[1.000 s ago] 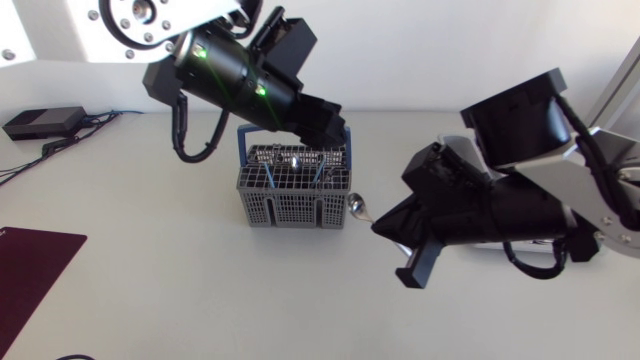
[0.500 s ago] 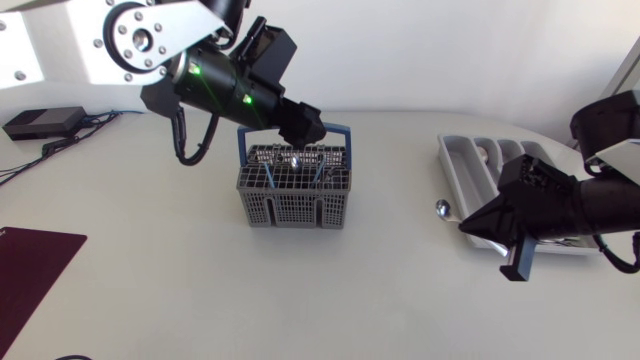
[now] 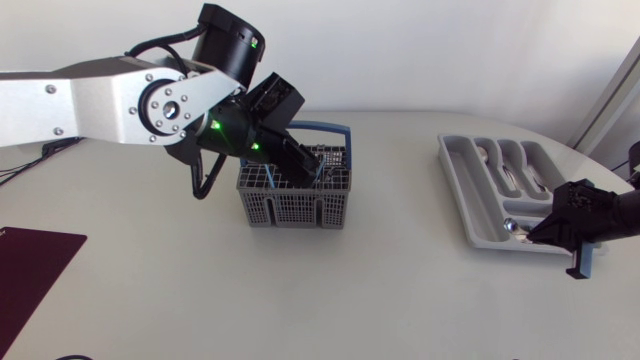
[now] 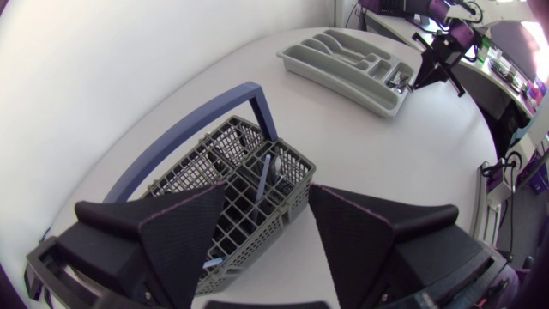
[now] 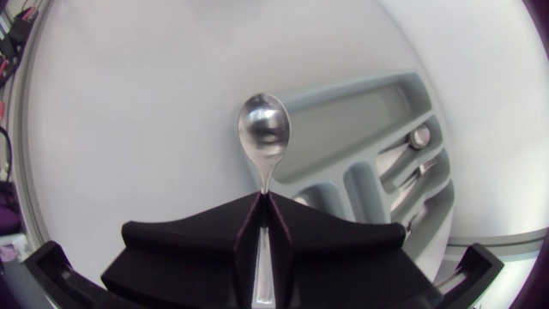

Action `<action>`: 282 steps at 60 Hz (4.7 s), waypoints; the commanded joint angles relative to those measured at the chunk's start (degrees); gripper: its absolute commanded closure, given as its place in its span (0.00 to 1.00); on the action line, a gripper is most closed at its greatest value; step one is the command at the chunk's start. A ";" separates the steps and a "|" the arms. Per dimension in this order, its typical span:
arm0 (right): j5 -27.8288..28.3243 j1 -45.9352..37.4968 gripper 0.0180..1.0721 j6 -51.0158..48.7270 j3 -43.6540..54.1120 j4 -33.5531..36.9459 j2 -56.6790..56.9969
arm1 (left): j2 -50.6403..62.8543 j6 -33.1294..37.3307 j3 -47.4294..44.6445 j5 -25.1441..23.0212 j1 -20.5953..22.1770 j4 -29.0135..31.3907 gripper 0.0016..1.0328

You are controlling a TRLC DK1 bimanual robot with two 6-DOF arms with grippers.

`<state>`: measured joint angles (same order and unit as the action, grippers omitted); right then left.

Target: Transfer all utensils from the basket to the drawer tray.

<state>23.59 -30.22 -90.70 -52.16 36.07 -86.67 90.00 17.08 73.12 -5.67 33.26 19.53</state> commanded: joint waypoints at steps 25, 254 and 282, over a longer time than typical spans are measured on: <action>-5.66 -8.19 0.89 -12.58 -7.52 -11.29 -16.95 | -9.66 10.52 -11.34 -1.27 -6.36 -3.45 0.33; 0.93 56.32 0.13 63.89 2.50 -11.99 21.55 | -16.52 -10.75 -3.25 -33.88 -11.46 1.74 0.97; 10.42 58.78 0.14 71.62 -5.32 -11.38 10.47 | -8.08 -14.09 0.18 -39.77 -7.15 3.41 0.97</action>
<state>33.23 27.49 -21.34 -55.94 24.03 -73.84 80.55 4.60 71.02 -44.42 25.15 22.65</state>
